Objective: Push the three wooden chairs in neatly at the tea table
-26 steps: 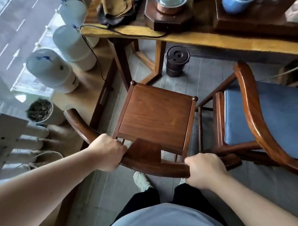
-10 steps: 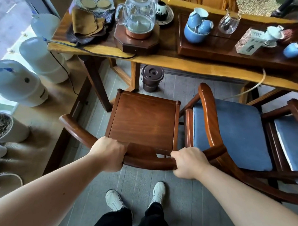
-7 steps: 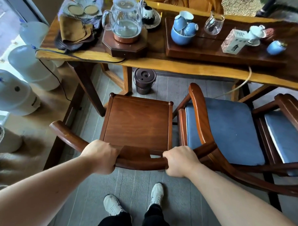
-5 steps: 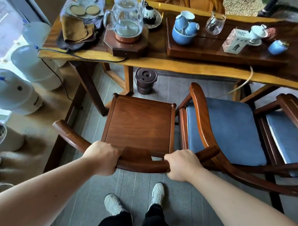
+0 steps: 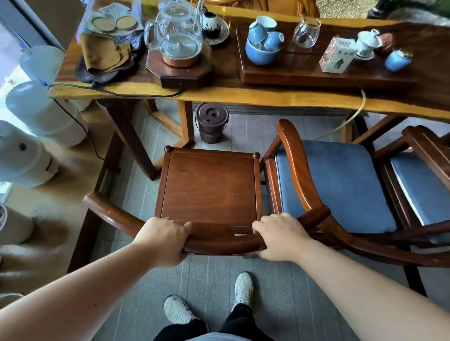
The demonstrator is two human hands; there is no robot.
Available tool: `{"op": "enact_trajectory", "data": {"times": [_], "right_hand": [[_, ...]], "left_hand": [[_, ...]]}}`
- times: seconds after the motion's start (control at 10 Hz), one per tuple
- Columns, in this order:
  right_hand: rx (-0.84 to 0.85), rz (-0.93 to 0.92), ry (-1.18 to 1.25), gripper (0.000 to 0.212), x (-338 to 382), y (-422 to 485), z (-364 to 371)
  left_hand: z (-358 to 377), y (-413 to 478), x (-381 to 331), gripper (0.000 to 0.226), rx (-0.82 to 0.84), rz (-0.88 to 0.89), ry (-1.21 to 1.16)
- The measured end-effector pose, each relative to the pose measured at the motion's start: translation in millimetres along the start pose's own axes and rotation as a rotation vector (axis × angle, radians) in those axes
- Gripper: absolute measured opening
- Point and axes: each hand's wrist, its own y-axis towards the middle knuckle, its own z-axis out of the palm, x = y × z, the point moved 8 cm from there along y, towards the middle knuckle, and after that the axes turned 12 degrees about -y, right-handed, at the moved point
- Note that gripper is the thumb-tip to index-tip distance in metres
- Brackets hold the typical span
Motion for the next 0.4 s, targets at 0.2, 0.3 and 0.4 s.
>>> {"op": "enact_trajectory", "data": {"times": [0.2, 0.3, 0.4], "right_hand": [[0.053, 0.048, 0.090, 0.097, 3, -11, -2], [-0.046, 0.060, 0.125, 0.097, 9, -16, -28], [-0.144, 0.074, 0.104, 0.095, 4, -15, -54]], "left_hand": [[-14, -12, -1, 0.089, -0.075, 0.079, -0.127], [-36, -12, 4, 0.086, -0.215, 0.114, -0.067], [-50, -5, 6, 0.083, -0.225, 0.102, 0.004]]}}
